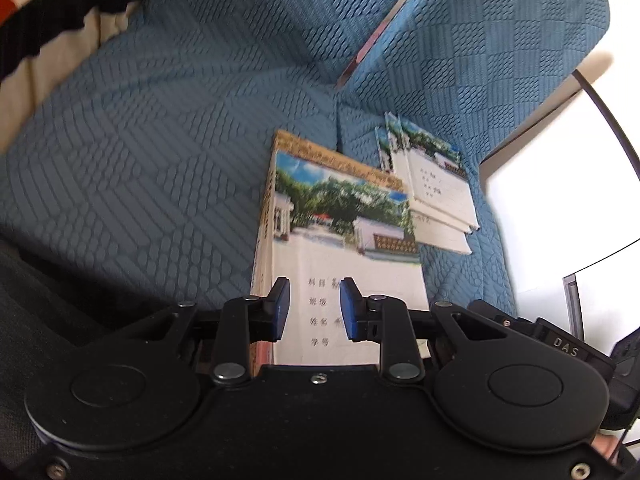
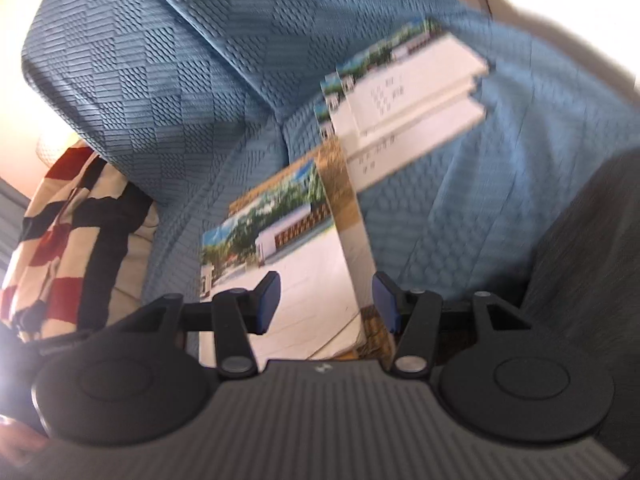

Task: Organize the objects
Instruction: 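Lower both booklets onto the book stack and open both grippers, then withdraw both grippers from the stack toward the remaining exam booklets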

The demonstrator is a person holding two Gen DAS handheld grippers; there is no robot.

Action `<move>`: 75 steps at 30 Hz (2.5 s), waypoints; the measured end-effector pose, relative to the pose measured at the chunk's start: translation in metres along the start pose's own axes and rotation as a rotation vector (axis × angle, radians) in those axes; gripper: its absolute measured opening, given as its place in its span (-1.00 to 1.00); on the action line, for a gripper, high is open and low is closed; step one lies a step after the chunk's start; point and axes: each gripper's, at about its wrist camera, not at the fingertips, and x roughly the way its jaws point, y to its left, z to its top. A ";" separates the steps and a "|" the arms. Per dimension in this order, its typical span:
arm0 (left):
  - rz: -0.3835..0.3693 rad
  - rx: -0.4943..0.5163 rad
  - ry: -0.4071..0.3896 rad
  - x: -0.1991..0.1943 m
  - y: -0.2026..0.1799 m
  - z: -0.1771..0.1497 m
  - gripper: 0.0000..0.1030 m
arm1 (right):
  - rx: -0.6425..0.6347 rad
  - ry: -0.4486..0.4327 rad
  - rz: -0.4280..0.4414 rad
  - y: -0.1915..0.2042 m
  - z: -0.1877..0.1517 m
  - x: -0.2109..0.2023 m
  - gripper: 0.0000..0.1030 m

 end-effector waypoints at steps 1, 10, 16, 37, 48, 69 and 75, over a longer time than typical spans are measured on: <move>0.004 0.008 -0.014 -0.003 -0.004 0.001 -0.53 | -0.025 -0.029 -0.014 0.003 0.002 -0.007 0.05; 0.000 0.068 -0.097 -0.023 -0.035 0.009 -0.53 | -0.207 -0.232 -0.092 0.029 0.022 -0.052 0.05; 0.001 0.110 -0.165 -0.041 -0.060 0.010 -0.53 | -0.253 -0.290 -0.085 0.040 0.027 -0.073 0.05; -0.065 0.214 -0.162 -0.044 -0.126 -0.017 -0.51 | -0.248 -0.310 -0.143 0.031 0.024 -0.103 0.10; -0.071 0.225 -0.108 -0.003 -0.146 -0.008 -0.44 | -0.065 -0.292 -0.142 -0.027 0.033 -0.085 0.14; -0.078 0.157 0.025 0.151 -0.171 0.040 -0.47 | 0.207 -0.276 -0.012 -0.119 0.085 0.039 0.09; -0.050 0.111 0.037 0.190 -0.169 0.057 -0.47 | 0.236 -0.223 -0.050 -0.133 0.105 0.073 -0.07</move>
